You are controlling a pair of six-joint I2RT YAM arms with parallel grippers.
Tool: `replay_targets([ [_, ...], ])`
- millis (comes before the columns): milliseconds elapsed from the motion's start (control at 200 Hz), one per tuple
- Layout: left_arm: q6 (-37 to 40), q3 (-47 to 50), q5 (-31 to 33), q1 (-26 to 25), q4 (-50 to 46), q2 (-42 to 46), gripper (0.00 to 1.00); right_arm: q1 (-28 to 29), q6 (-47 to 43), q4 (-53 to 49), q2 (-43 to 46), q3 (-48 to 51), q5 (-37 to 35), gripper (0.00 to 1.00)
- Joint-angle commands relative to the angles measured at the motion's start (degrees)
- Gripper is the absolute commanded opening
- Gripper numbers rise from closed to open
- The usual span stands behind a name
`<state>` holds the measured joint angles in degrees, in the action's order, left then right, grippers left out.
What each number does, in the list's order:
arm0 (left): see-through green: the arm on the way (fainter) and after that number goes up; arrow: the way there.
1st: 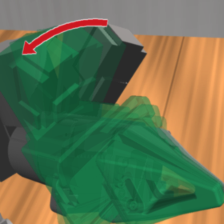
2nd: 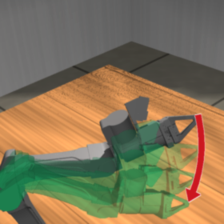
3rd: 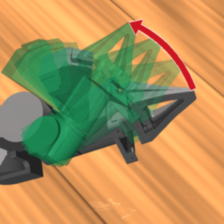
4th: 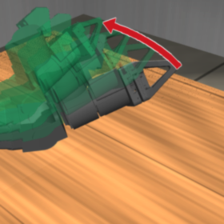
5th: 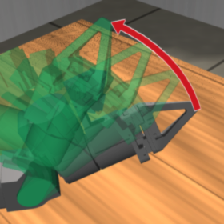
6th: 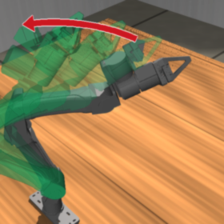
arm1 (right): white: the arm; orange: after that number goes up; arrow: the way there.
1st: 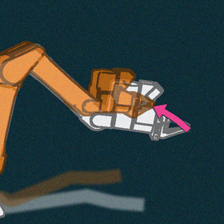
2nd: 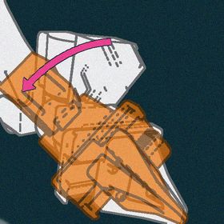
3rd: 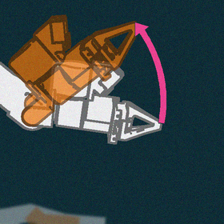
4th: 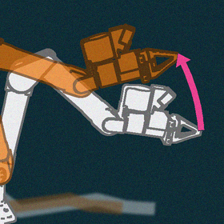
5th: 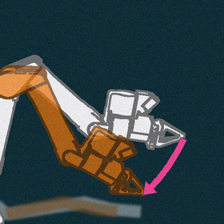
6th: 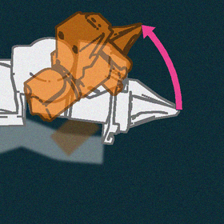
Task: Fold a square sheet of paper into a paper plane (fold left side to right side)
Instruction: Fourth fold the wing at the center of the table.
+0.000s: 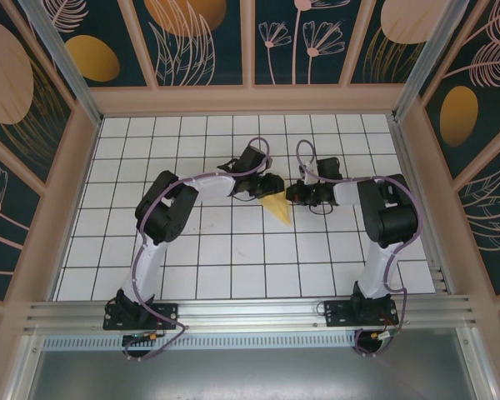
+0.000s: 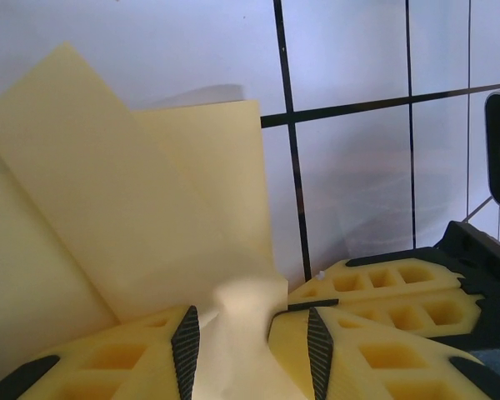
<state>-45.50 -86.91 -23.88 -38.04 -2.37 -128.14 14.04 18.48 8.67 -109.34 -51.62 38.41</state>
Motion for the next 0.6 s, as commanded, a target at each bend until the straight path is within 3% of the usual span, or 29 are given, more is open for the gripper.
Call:
replay_targets([
  [0,-0.41,1.00,0.91,0.18,-0.67,-1.06,0.42,2.48,-1.60,-3.13,-4.17,-0.03,-4.53,0.02],
  [255,-2.48,6.73,0.94,0.25,2.65,-0.76,0.42,1.84,-1.26,-3.11,-1.51,-2.20,-3.30,0.08],
  [596,-3.28,8.43,1.66,0.16,3.42,-1.04,0.41,-0.22,-1.09,-5.73,9.69,-0.36,-3.85,0.26],
])
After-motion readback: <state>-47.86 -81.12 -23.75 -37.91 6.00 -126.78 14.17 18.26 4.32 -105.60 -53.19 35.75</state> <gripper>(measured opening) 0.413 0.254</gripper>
